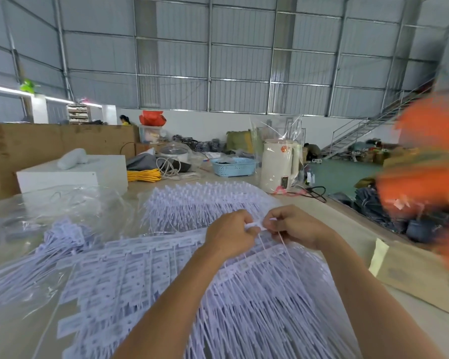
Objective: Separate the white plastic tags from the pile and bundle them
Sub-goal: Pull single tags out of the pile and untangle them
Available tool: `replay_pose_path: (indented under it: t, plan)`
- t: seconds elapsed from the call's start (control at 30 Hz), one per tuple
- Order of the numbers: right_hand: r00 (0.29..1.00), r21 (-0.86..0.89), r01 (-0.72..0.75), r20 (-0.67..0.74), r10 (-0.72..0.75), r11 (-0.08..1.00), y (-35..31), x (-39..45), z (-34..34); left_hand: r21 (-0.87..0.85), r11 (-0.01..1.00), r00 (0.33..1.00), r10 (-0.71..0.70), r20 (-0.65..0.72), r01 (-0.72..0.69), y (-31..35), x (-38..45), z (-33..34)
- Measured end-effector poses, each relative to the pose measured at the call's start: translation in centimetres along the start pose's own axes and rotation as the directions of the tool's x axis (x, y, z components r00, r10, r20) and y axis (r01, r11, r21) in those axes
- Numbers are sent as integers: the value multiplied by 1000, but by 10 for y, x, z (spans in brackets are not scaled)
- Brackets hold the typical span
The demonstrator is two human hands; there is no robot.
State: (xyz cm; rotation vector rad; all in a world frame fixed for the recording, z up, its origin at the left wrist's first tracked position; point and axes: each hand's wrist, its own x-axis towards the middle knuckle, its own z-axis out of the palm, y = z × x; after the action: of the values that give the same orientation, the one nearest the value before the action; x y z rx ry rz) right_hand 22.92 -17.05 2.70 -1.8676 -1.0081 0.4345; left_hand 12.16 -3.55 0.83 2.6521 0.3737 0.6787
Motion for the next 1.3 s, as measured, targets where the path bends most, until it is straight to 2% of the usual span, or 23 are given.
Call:
replay_pose_path:
  t: [0.17,0.27,0.43,0.53,0.67,0.9,1.1,1.23,1.3]
  plan:
    - [999,24,-15,34,14,1000,3,0,11,15,996,996,-88,-2,88,0,-3,-2]
    - [998,-43,55,20,-55,998,-2,-3,12,9,991,990,-136,32,135,2,-4,-4]
    - [975,-133,188,-93,-201,973,-5,-13,21,-207,959,981,-184,57,192,5,-4,-9]
    - [959,-151,205,-165,-229,967,2,-18,29,-275,938,978,-195,77,209,6,-5,-10]
    - [930,-77,241,-267,-253,967,12,-20,41,-388,884,965,-226,131,260,5,-5,-16]
    - [873,-165,317,-333,-355,934,12,-21,47,-490,801,938,-261,229,343,8,-9,-27]
    - [838,-259,360,-333,-433,896,13,-20,47,-533,762,927,-259,269,368,9,-8,-30]
    - [756,-382,469,-293,-585,796,10,-22,46,-515,762,913,-255,319,393,8,-7,-33]
    - [763,-360,464,-300,-572,809,8,-22,44,-504,769,911,-253,325,393,8,-7,-35]
